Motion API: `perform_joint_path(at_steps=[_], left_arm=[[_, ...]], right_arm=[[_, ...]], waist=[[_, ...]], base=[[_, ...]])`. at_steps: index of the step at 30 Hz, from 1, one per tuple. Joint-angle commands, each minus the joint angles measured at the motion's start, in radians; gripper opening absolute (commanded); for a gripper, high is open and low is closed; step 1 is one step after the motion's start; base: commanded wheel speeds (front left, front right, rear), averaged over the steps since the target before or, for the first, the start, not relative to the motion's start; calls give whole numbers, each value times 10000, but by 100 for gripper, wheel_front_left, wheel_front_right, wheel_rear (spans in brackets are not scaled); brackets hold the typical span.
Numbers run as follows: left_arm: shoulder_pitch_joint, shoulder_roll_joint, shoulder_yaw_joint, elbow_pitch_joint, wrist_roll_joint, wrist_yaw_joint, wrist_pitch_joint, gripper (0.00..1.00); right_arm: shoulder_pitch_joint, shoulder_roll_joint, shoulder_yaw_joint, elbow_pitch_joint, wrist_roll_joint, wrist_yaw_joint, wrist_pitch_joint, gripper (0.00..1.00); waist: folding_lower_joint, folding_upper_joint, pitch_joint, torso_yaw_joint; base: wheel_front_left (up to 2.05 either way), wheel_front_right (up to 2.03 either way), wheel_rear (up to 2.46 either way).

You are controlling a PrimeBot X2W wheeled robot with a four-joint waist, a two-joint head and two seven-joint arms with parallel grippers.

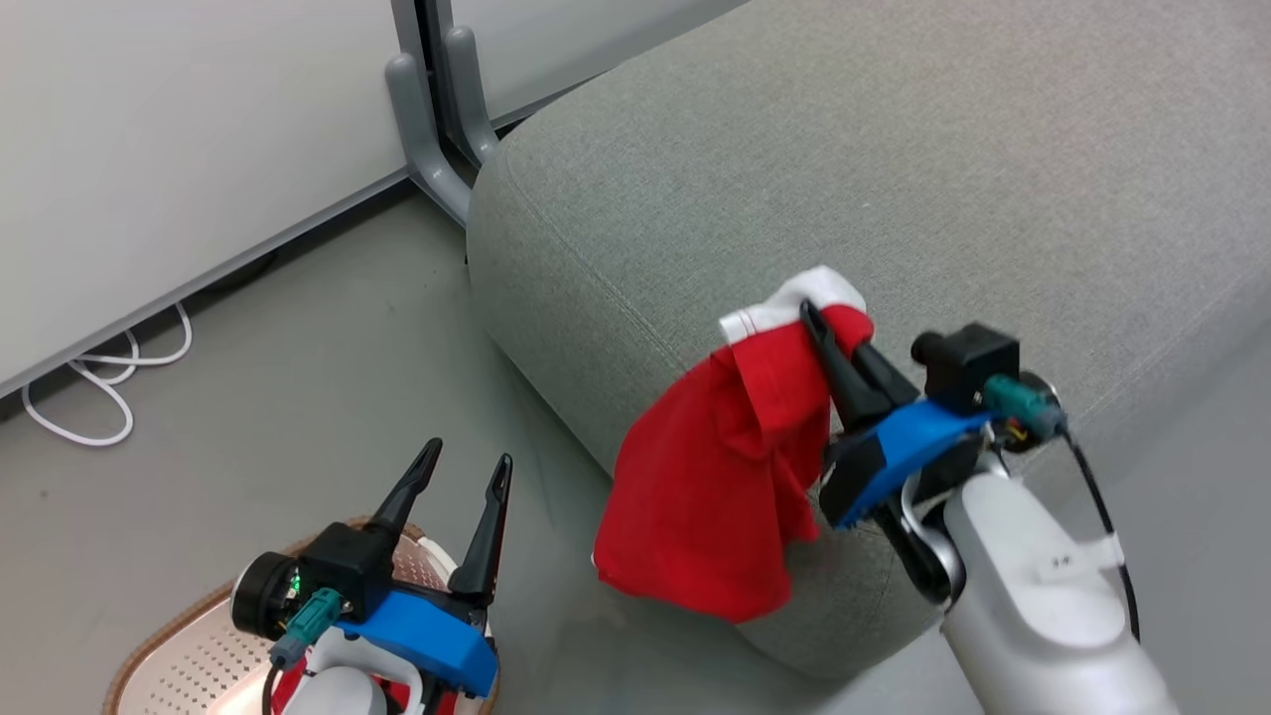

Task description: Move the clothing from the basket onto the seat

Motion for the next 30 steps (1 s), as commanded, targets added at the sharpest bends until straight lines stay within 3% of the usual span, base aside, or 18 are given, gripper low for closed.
perform_joint_path(at_steps=[1,6,10,18,25,30], left_arm=[[-38,91,105,-81,99,-12,-48,100],[21,244,361,-330,263,-12,-48,100],[-326,414,226,-585,447,-12,-48,100],[-1427,927,-628,-957,474,-12,-38,100],[-2526,1437,-1200,-1383,508,-11,163,100],[-3061,1683,-1504,-1641,462,-11,277,100]], right_arm=[[-438,-2,33,91,356,5,223,0],[-2190,-5,-352,489,438,5,678,0],[-3608,-426,-1170,971,331,3,762,0],[-5580,-1973,-3775,1890,21,5,444,0],[-5966,-2807,-5922,2487,-580,5,-102,0],[-5525,-2872,-6930,3179,-906,3,-331,0]], waist=[[0,0,137,6],[0,0,605,-1],[0,0,1224,383],[0,0,2830,1572],[0,0,4138,2374],[0,0,4747,2709]], base=[[0,0,0],[0,0,0],[0,0,0],[0,0,0],[0,0,0],[0,0,0]])
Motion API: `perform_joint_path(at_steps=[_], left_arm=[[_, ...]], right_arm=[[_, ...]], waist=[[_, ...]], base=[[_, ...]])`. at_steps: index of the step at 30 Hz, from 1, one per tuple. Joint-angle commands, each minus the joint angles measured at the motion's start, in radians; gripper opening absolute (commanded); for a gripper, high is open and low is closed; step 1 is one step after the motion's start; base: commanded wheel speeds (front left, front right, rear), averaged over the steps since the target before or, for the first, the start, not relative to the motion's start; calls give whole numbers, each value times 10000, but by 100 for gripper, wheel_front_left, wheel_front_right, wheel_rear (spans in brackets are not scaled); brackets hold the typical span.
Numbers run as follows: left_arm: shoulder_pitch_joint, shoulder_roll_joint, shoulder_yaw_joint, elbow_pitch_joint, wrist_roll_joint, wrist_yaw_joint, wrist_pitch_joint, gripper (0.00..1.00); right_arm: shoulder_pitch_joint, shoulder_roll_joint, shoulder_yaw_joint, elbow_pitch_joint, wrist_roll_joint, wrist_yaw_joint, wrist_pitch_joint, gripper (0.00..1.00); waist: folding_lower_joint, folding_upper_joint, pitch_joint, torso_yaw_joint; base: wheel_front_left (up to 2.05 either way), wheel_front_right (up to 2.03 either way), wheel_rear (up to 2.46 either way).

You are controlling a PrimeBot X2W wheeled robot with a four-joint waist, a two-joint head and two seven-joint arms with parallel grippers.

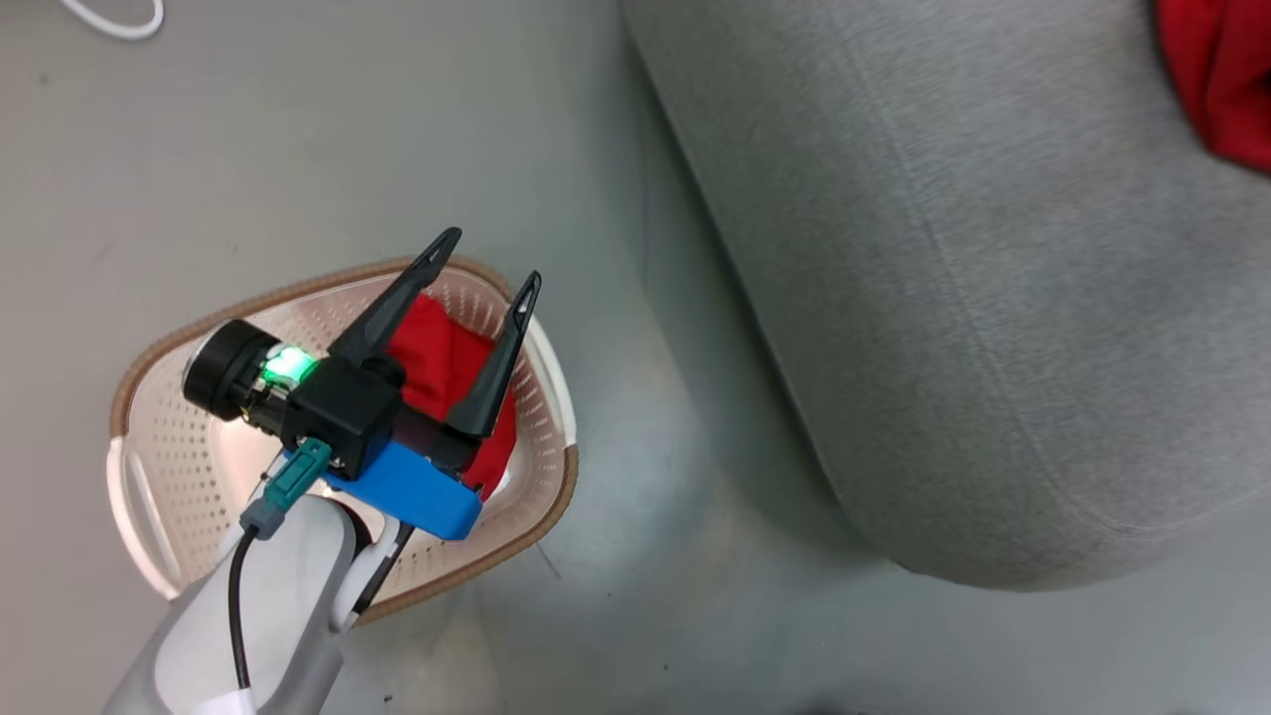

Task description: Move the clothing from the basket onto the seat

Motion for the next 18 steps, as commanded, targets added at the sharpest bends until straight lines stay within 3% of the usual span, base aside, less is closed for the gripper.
perform_joint_path(at_steps=[1,13,14,17,18], left_arm=[[-285,97,-21,-97,4,-9,35,100],[-472,-102,-62,193,-198,-6,-132,100],[-470,-127,-55,245,-204,-3,-155,100],[-451,-227,-37,418,-281,-2,-203,100],[-451,-227,-37,418,-281,-2,-203,100]], right_arm=[[310,64,-300,298,-144,1,-123,0],[578,522,-1046,1245,-673,1,-386,0],[571,561,-1034,1235,-719,1,-397,11],[602,668,-950,1212,-847,1,-406,61],[602,668,-950,1212,-847,1,-406,61]], waist=[[-2,0,656,520],[-2,0,670,557],[-2,0,625,538],[-2,0,432,517],[-2,0,432,517]], base=[[0,0,0],[0,0,0],[0,0,0],[0,0,0],[0,0,0]])
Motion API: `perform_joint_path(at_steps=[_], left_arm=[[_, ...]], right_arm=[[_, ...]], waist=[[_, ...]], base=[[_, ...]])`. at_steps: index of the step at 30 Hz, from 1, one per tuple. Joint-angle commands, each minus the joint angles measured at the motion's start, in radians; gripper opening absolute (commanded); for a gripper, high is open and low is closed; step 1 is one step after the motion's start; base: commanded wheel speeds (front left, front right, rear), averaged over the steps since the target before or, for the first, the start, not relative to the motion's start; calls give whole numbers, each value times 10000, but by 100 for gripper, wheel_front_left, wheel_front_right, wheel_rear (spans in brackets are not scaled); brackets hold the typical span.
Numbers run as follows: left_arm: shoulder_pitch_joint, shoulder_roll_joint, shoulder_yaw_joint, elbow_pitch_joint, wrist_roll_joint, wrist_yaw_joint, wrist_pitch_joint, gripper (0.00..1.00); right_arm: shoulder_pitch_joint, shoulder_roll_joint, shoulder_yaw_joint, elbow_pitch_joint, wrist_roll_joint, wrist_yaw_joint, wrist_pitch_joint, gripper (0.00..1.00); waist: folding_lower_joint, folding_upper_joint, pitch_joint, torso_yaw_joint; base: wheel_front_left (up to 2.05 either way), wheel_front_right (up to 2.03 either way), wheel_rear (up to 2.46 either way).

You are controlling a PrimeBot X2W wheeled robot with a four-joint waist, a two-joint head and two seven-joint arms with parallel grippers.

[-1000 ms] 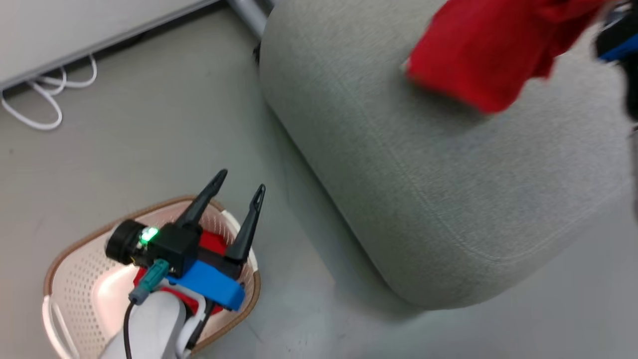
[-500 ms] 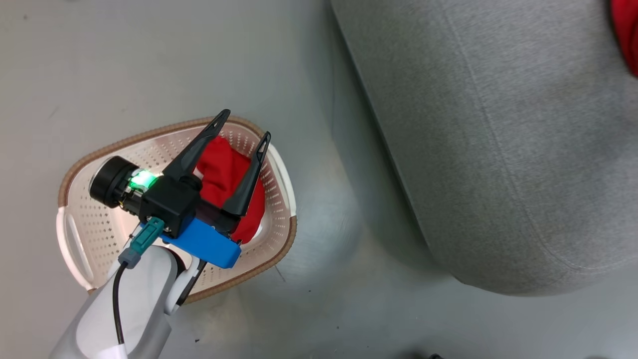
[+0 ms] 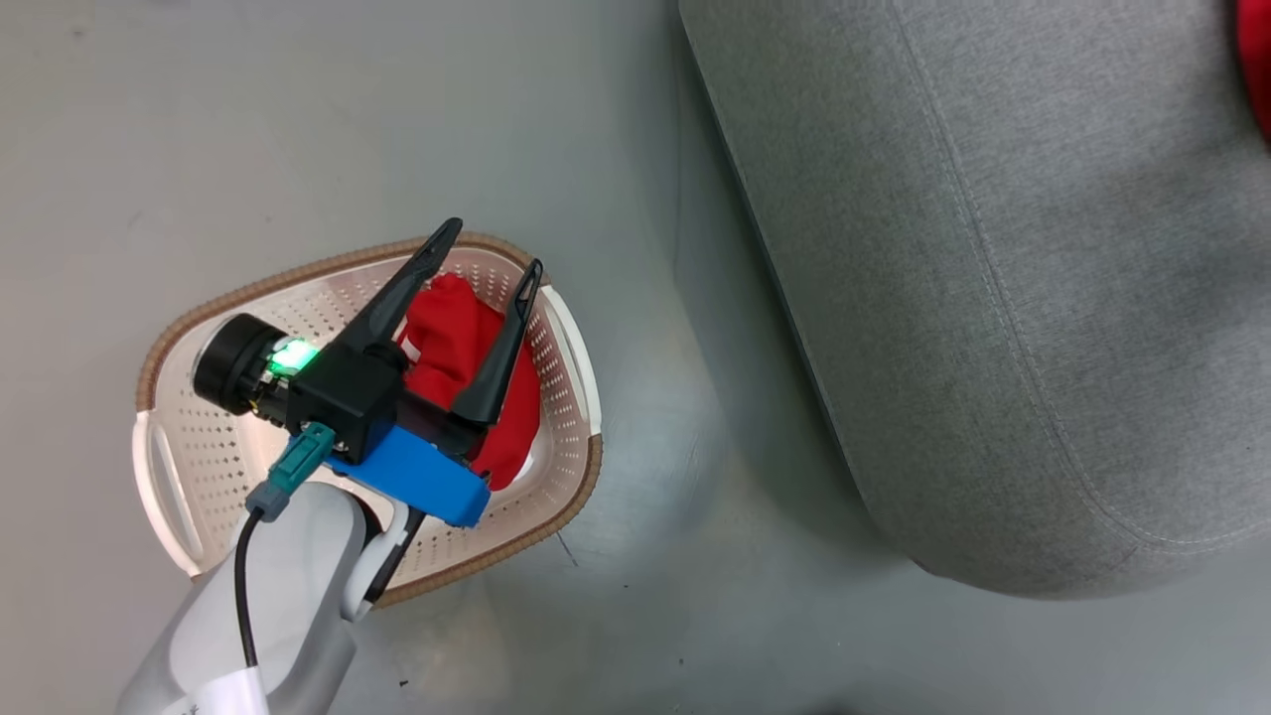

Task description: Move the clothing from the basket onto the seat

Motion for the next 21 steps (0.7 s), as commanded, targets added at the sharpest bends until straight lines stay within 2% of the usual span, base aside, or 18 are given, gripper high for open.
perform_joint_path(at_steps=[1,9,21], left_arm=[[-45,-114,63,127,-109,-3,-71,100],[581,-595,302,511,-360,-4,-128,100],[3065,-1498,1666,709,-472,-5,-133,100]], right_arm=[[226,62,109,-56,-89,1,-68,100],[1041,117,586,-97,-230,1,-66,100],[3760,611,1820,-777,-272,1,-67,100]], waist=[[-1,0,-265,15],[-1,0,-1625,193],[-1,0,-4569,629]], base=[[0,0,0],[0,0,0],[0,0,0]])
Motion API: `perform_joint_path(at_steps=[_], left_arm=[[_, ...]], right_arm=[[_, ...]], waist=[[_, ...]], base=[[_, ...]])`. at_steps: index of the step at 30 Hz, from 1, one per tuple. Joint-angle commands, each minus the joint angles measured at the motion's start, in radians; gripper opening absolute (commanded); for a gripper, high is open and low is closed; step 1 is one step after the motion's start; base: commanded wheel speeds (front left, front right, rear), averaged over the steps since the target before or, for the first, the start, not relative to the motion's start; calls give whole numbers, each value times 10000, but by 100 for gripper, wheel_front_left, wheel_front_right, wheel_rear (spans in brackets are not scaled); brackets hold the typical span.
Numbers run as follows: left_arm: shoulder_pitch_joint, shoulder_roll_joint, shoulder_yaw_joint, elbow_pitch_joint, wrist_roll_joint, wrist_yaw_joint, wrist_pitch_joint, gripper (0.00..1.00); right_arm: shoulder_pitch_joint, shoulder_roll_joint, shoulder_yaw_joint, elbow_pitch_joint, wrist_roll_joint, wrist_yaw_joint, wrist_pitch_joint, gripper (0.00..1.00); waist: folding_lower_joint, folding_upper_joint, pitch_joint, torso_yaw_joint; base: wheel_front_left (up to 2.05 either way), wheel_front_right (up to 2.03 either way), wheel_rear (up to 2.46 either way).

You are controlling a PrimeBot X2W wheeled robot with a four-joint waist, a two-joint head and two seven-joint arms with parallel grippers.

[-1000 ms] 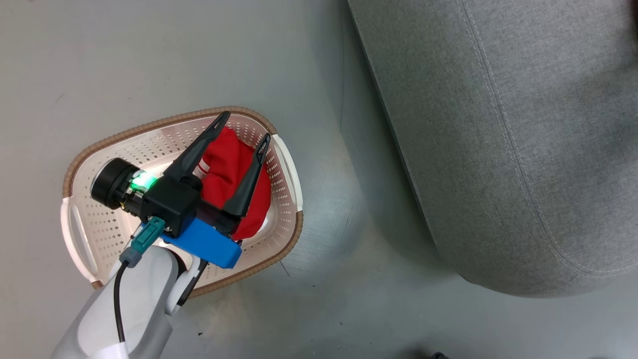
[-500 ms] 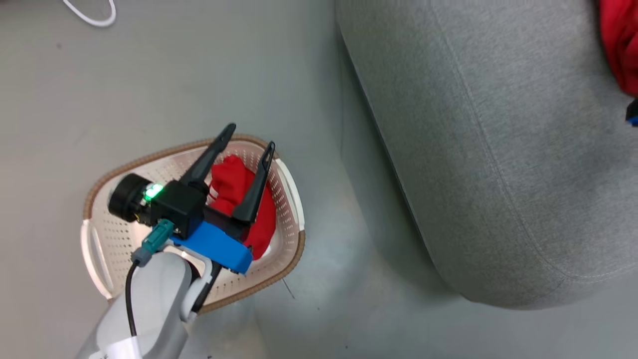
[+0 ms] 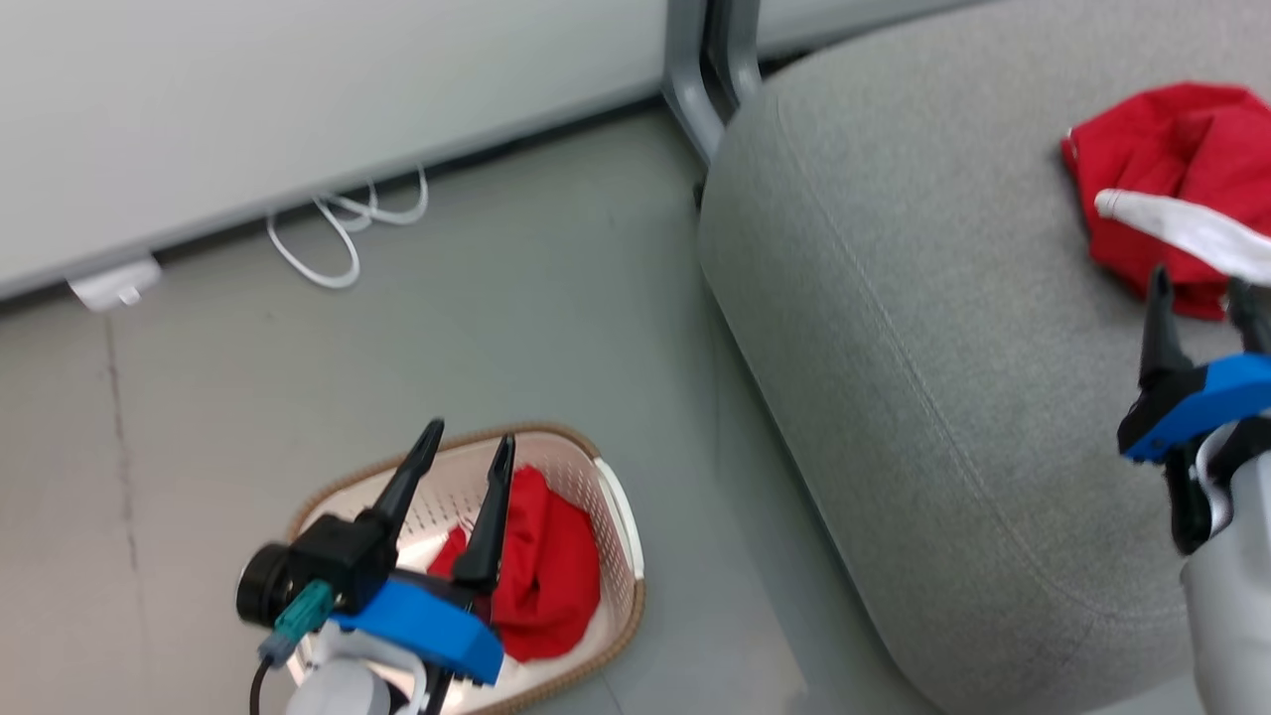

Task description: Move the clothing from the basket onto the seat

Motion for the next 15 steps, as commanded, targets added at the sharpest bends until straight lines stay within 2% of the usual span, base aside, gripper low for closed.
perform_joint_path(at_steps=[1,9,15], left_arm=[[375,-108,221,19,24,-5,-45,100],[1692,-546,1261,42,183,-5,-46,100],[2299,-795,1973,-64,389,0,-46,100]], right_arm=[[494,107,116,-256,98,1,-52,100],[2406,757,969,-2105,335,1,-44,100],[3736,1140,1755,-3669,453,3,-44,100]], waist=[[2,-2,-1034,311],[2,-2,-2242,831],[2,-2,-2544,1375]], base=[[0,0,0],[0,0,0],[0,0,0]])
